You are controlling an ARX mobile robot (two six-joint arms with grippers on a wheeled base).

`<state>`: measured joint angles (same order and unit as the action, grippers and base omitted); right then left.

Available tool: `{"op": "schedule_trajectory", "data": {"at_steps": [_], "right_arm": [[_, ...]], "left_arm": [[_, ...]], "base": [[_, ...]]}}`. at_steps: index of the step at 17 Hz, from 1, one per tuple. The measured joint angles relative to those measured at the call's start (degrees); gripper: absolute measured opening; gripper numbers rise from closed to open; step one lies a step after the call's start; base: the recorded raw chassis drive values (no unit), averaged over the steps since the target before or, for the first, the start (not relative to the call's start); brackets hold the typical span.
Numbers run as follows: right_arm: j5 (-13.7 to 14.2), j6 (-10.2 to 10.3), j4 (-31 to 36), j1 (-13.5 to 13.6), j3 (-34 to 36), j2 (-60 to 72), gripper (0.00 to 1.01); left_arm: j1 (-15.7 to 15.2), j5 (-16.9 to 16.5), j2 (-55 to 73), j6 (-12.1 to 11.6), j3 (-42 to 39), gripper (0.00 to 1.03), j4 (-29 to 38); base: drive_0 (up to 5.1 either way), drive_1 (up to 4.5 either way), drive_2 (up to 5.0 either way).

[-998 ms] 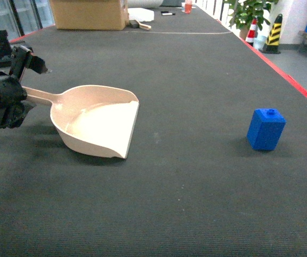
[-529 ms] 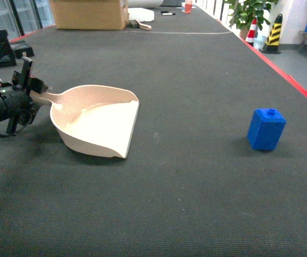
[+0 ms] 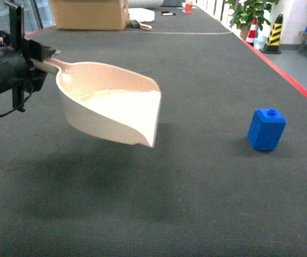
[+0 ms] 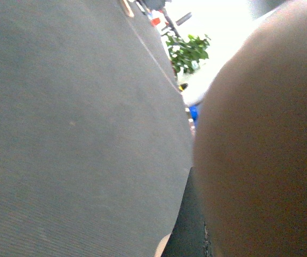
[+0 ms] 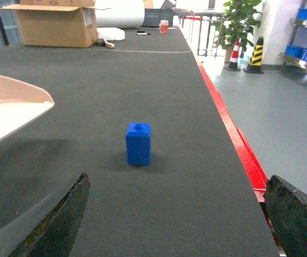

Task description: Place part in tray to right shelf

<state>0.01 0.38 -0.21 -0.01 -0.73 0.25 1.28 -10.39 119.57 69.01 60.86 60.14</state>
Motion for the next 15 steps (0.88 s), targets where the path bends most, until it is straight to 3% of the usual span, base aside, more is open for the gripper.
{"op": "schedule_trajectory", "data": {"at_steps": [6, 9, 13, 14, 15], "right_arm": [[0.0, 0.0, 0.0, 0.0, 0.0, 0.0, 0.98], [0.0, 0.0, 0.0, 0.0, 0.0, 0.0, 0.98], [0.0, 0.0, 0.0, 0.0, 0.0, 0.0, 0.98], [0.6, -0.1, -0.8, 0.1, -0.1, 0.1, 0.98], [7.9, -1.2, -8.8, 2.1, -3.3, 5.7, 0.98]], "left_arm": [[12.7, -3.8, -6.2, 7.1, -8.6, 0.13, 10.6], [14.8, -2.8, -7.0, 9.3, -9.4, 0.13, 11.6], [14.6, -2.1, -7.1, 10.1, -10.3, 0.13, 11.4], [14.5, -2.1, -7.1, 10.1, -10.3, 0.13, 11.4], [14.5, -2.1, -7.1, 10.1, -10.3, 0.13, 11.2]], "base": [[0.0, 0.00, 0.0], [0.0, 0.00, 0.0], [0.0, 0.00, 0.0], [0.0, 0.00, 0.0], [0.0, 0.00, 0.0]]}}
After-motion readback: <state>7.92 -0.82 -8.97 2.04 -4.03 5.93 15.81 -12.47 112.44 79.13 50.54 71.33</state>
